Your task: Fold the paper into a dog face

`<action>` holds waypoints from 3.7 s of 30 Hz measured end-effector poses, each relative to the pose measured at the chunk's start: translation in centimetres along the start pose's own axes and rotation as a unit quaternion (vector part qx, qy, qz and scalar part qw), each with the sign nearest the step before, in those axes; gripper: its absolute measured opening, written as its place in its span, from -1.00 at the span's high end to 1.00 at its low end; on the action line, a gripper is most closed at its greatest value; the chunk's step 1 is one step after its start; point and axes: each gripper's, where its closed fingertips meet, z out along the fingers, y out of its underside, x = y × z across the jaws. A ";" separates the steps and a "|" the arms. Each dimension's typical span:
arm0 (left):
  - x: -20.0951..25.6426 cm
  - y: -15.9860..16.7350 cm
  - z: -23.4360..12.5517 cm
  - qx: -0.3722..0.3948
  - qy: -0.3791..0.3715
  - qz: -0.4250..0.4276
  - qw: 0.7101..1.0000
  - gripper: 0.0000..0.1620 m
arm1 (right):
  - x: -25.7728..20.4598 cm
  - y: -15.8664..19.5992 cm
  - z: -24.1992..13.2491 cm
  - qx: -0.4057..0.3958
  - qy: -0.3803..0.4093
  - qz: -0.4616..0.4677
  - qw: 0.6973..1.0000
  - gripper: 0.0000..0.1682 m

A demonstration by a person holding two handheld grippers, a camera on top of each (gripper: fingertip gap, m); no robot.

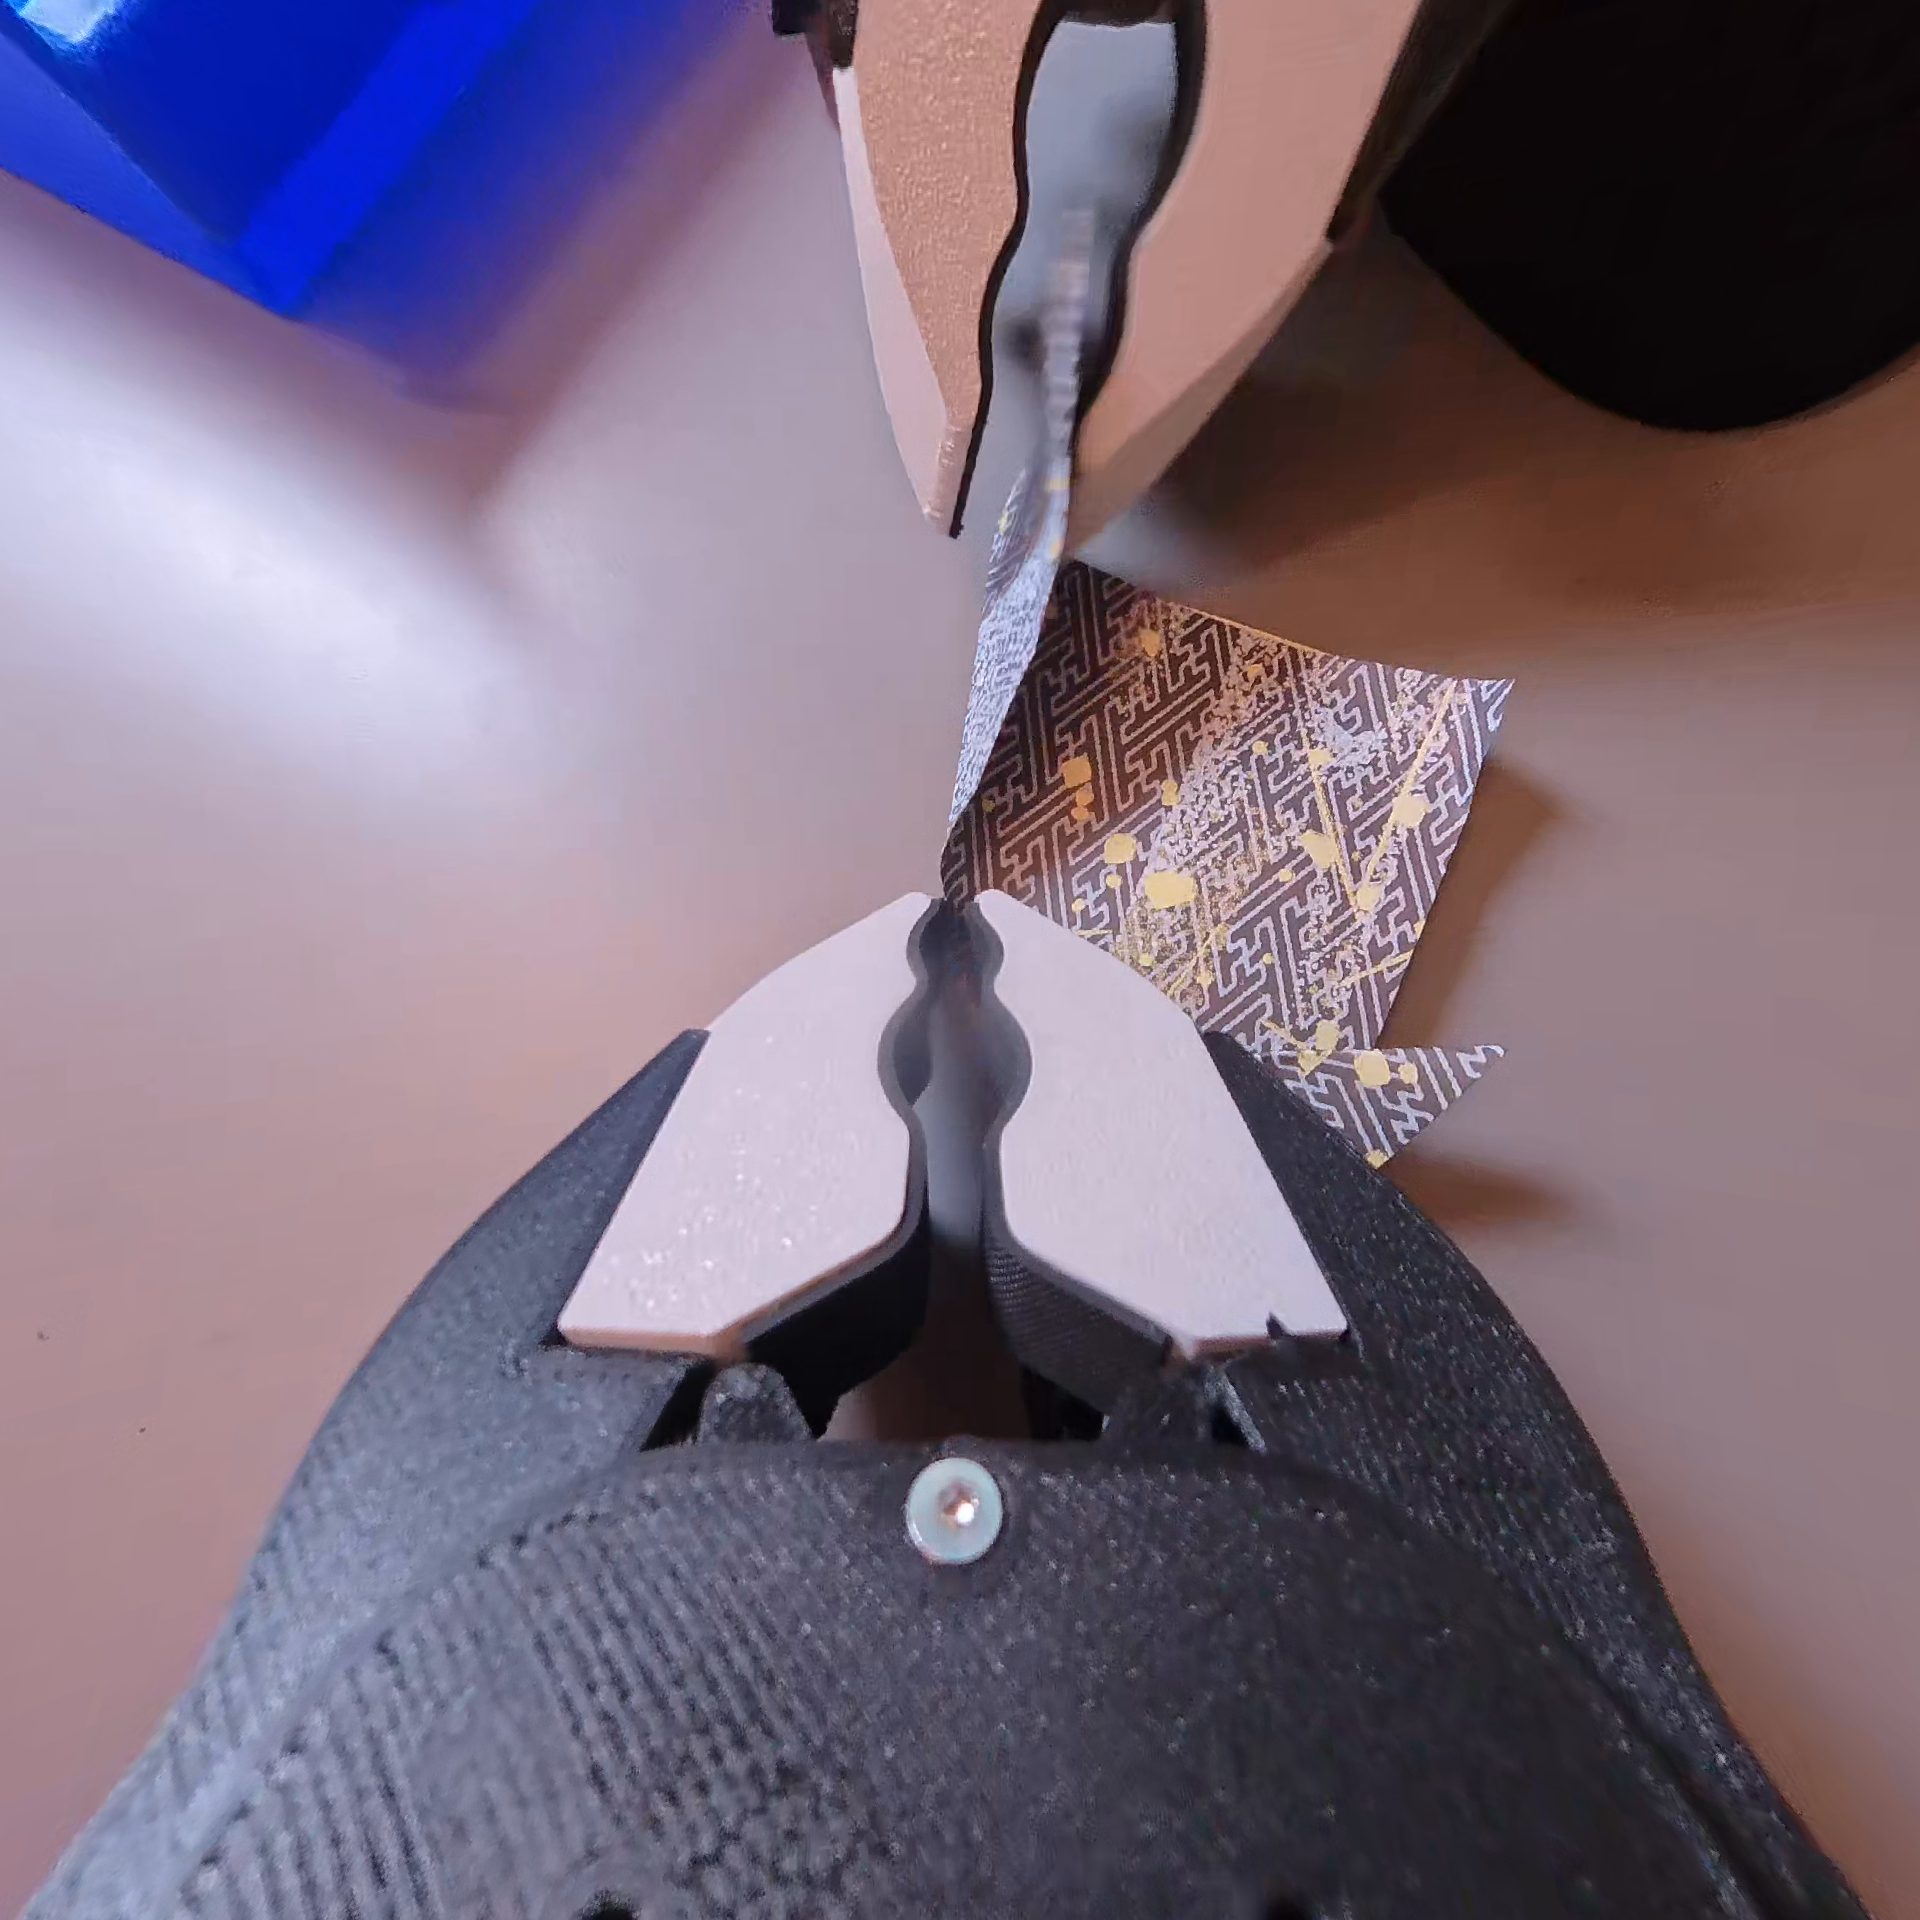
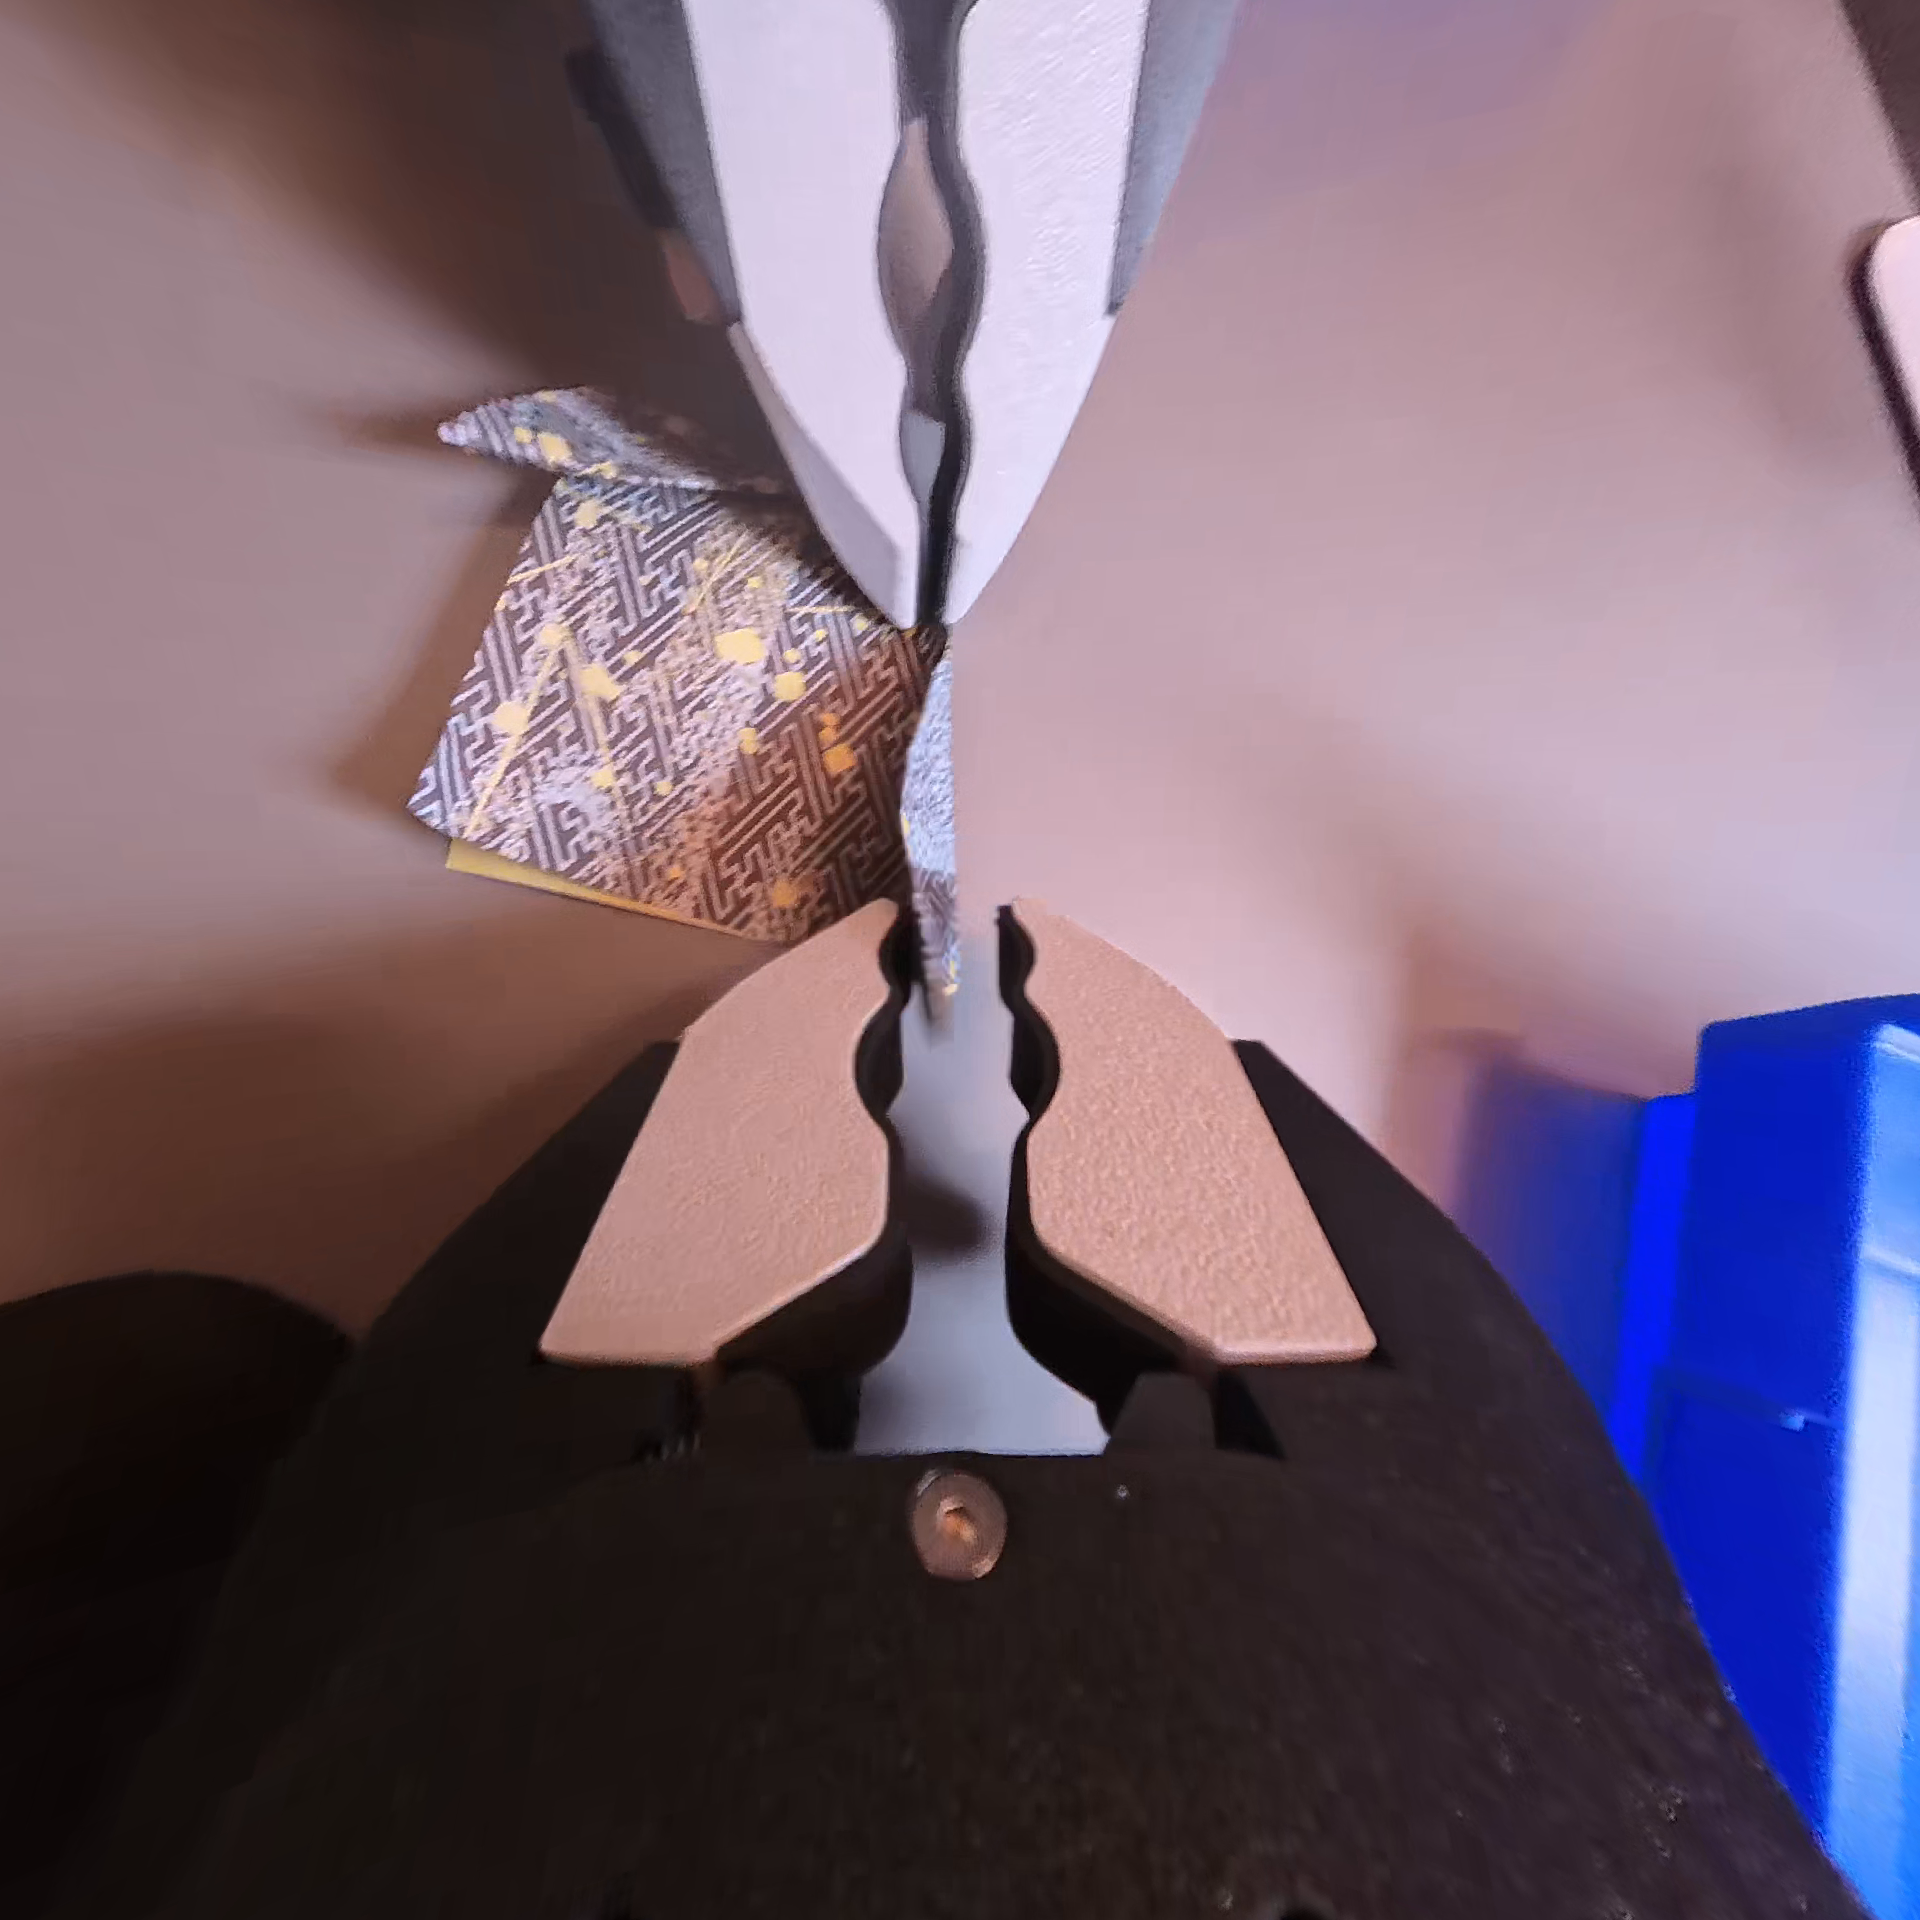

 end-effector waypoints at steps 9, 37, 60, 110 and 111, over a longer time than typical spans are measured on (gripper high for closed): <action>-1.3 -0.8 0.6 0.016 0.001 -0.016 1.000 0.83 | 0.5 -0.3 0.8 0.008 -0.098 0.103 0.990 1.00; -3.2 -2.4 2.3 -0.017 -0.025 -0.028 0.999 1.00 | 2.7 -0.3 1.1 0.008 0.099 -0.105 0.989 1.00; -2.6 -2.6 2.4 -0.040 -0.100 -0.018 0.994 1.00 | -1.0 -0.6 1.6 -0.052 0.037 -0.106 0.992 0.90; -1.9 -2.5 2.3 -0.018 -0.095 0.058 0.994 1.00 | 0.8 -1.8 2.1 0.000 0.011 -0.124 0.992 1.00; -1.9 -2.5 2.3 -0.019 -0.094 0.059 0.994 1.00 | 0.8 -1.7 2.2 -0.003 0.022 -0.144 0.989 1.00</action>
